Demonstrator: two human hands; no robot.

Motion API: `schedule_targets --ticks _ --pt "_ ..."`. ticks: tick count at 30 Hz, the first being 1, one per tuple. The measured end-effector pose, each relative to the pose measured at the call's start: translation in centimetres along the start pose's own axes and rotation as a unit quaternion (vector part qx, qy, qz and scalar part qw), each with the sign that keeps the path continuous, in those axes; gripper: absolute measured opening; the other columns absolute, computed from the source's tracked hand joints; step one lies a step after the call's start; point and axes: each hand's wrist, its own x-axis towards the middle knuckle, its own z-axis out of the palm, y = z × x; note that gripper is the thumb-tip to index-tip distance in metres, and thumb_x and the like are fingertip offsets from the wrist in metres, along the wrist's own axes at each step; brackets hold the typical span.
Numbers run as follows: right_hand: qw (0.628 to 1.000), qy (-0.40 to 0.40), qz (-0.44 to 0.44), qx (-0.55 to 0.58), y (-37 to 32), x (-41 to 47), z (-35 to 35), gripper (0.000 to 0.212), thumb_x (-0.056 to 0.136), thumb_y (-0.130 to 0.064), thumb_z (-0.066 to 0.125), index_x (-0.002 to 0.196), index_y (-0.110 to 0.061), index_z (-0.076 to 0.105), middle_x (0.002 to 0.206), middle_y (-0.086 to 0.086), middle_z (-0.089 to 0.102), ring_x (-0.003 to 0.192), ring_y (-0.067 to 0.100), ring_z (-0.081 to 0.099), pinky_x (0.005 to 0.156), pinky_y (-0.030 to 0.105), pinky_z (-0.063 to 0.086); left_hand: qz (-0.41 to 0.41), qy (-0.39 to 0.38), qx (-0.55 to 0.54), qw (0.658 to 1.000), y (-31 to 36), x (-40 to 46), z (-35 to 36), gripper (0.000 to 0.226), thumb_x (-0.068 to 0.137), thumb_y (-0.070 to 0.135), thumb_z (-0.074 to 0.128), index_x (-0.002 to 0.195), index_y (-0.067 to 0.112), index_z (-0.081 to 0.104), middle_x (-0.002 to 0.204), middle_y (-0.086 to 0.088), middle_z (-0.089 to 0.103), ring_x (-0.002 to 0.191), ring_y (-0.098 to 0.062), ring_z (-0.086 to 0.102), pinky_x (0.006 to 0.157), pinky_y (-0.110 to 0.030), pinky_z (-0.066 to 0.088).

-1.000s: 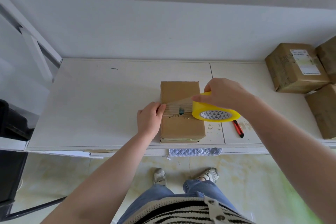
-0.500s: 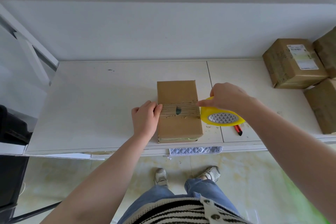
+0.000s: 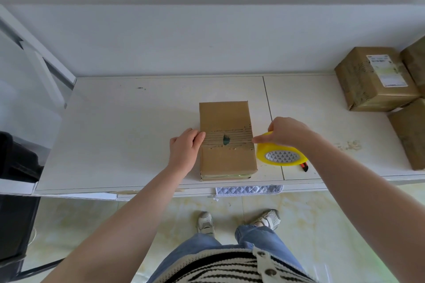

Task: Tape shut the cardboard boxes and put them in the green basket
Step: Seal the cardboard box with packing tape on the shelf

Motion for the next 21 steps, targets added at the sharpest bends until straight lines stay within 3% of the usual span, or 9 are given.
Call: schedule_targets --ticks 5,13,15,18,19,21 --pt "0.996 -0.064 -0.018 0.067 0.1 0.5 1.2 0.080 0.055 -0.093 0.052 0.079 -0.018 0.068 0.072 -0.001 0.068 0.069 0.015 0.064 0.064 0.032 0.052 -0.034 -0.058 -0.071 0.995 0.5 0.2 -0.6 0.036 0.105 0.028 0.039 0.075 0.008 0.044 0.066 0.000 0.039 0.064 -0.019 0.039 0.077 -0.035 0.029" --pt "0.994 -0.082 -0.017 0.067 -0.4 1.4 1.3 0.077 0.059 -0.086 0.060 0.082 -0.013 0.068 0.074 0.001 0.068 0.069 0.015 0.063 0.066 0.033 0.049 -0.072 -0.107 -0.137 0.982 -0.4 -0.6 -2.3 0.031 0.102 0.023 0.047 0.072 0.013 0.046 0.069 0.001 0.049 0.071 -0.017 0.049 0.072 -0.032 0.036" --pt "0.994 -0.080 -0.017 0.068 -0.4 1.4 1.4 0.077 0.060 -0.086 0.060 0.082 -0.013 0.068 0.073 0.001 0.068 0.069 0.015 0.063 0.065 0.032 0.049 -0.057 -0.046 -0.120 0.990 -0.8 -1.4 -2.9 0.027 0.098 0.018 0.053 0.073 0.012 0.050 0.070 -0.001 0.049 0.069 -0.018 0.046 0.068 -0.031 0.036" --pt "0.994 -0.078 -0.017 0.070 -0.3 1.3 1.4 0.076 0.060 -0.086 0.060 0.081 -0.013 0.067 0.073 0.000 0.067 0.069 0.015 0.062 0.065 0.032 0.049 0.031 0.119 -0.090 0.988 1.2 -1.3 -3.7 0.013 0.097 0.006 0.053 0.085 0.003 0.057 0.083 -0.009 0.055 0.074 -0.024 0.052 0.070 -0.038 0.043" --pt "0.994 -0.079 -0.016 0.068 -0.3 1.3 1.4 0.076 0.060 -0.086 0.060 0.082 -0.013 0.067 0.073 0.000 0.067 0.069 0.015 0.062 0.067 0.033 0.050 0.077 0.144 -0.073 0.984 2.4 -0.9 -3.7 0.009 0.096 0.002 0.052 0.094 0.000 0.061 0.092 -0.012 0.059 0.082 -0.027 0.057 0.076 -0.041 0.047" --pt "0.995 -0.080 -0.017 0.065 -0.3 1.4 1.5 0.078 0.060 -0.086 0.060 0.084 -0.012 0.068 0.075 0.002 0.068 0.070 0.016 0.063 0.070 0.035 0.051 0.134 0.133 -0.025 0.982 5.1 0.4 -3.0 0.026 0.097 0.002 0.049 0.121 -0.002 0.059 0.122 -0.017 0.059 0.113 -0.032 0.057 0.099 -0.045 0.044"
